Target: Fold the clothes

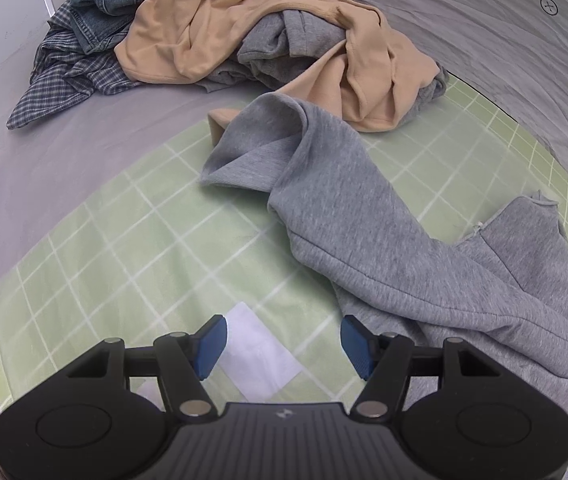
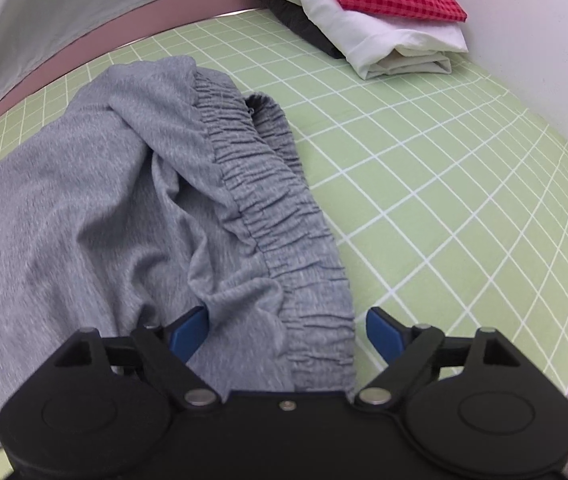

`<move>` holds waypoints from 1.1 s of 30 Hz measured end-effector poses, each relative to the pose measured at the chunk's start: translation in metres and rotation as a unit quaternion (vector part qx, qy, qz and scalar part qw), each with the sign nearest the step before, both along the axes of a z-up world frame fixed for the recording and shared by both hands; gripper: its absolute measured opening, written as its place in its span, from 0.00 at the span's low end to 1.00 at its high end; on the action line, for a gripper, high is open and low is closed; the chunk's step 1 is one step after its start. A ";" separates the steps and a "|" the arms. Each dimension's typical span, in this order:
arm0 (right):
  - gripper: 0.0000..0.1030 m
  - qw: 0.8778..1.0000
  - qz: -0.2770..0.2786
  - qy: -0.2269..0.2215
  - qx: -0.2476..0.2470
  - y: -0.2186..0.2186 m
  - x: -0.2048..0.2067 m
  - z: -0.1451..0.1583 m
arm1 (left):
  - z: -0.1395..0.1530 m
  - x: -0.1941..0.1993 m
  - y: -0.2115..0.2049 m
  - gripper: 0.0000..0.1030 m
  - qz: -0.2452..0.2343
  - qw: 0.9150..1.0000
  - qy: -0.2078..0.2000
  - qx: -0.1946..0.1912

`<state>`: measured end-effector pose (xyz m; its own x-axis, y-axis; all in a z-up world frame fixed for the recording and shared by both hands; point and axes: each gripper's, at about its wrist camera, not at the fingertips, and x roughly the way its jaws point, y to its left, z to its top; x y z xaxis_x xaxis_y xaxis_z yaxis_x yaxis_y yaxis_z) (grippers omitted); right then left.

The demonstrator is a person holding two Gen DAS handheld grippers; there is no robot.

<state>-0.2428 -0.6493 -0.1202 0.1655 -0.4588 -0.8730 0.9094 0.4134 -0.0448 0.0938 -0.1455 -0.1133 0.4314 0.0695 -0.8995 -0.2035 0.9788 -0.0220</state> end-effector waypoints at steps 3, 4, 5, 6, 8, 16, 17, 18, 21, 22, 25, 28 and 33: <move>0.60 0.999 -0.002 -0.034 0.010 -0.003 -0.012 -0.003 | 0.002 -0.005 0.000 0.62 0.000 1.000 0.000 0.002; 0.45 1.000 0.006 -0.030 -0.001 -0.006 -0.013 -0.002 | 0.003 -0.006 0.000 0.62 0.002 1.000 0.000 0.002; 0.45 1.000 0.012 -0.025 -0.013 -0.010 -0.015 -0.001 | 0.004 -0.007 0.001 0.62 0.003 1.000 -0.001 0.002; 0.41 0.999 0.005 -0.015 -0.029 -0.020 -0.018 0.001 | 0.004 -0.007 0.001 0.62 0.003 1.000 -0.002 0.002; 0.34 0.998 -0.009 0.006 -0.061 -0.042 -0.026 0.004 | 0.005 -0.006 0.001 0.62 0.002 1.000 -0.005 0.003; 0.33 0.995 -0.033 0.023 -0.095 -0.091 -0.037 0.019 | -0.007 0.011 -0.005 0.62 0.007 0.999 -0.002 -0.039; 0.33 0.995 -0.031 0.025 -0.096 -0.089 -0.035 0.018 | -0.008 0.014 -0.009 0.62 0.002 0.999 -0.002 -0.042; 0.33 0.995 -0.034 0.025 -0.094 -0.089 -0.035 0.017 | -0.009 0.018 -0.014 0.60 -0.004 0.999 -0.001 -0.039; 0.33 0.995 -0.057 0.014 -0.083 -0.085 -0.040 0.016 | -0.014 0.025 -0.026 0.32 -0.019 0.999 0.008 -0.031; 0.32 0.995 -0.060 0.013 -0.081 -0.084 -0.041 0.015 | -0.015 0.027 -0.028 0.16 -0.024 0.999 0.010 -0.032; 0.31 0.994 -0.052 0.016 -0.097 -0.078 -0.042 0.018 | -0.012 0.027 -0.033 0.01 -0.035 0.999 -0.002 -0.019; 0.30 0.992 -0.047 0.013 -0.117 -0.073 -0.044 0.026 | 0.003 0.019 -0.026 0.01 -0.041 0.999 -0.022 0.002; 0.28 0.991 -0.047 -0.003 -0.122 -0.068 -0.053 0.034 | 0.032 -0.020 0.002 0.01 -0.043 0.997 -0.047 0.049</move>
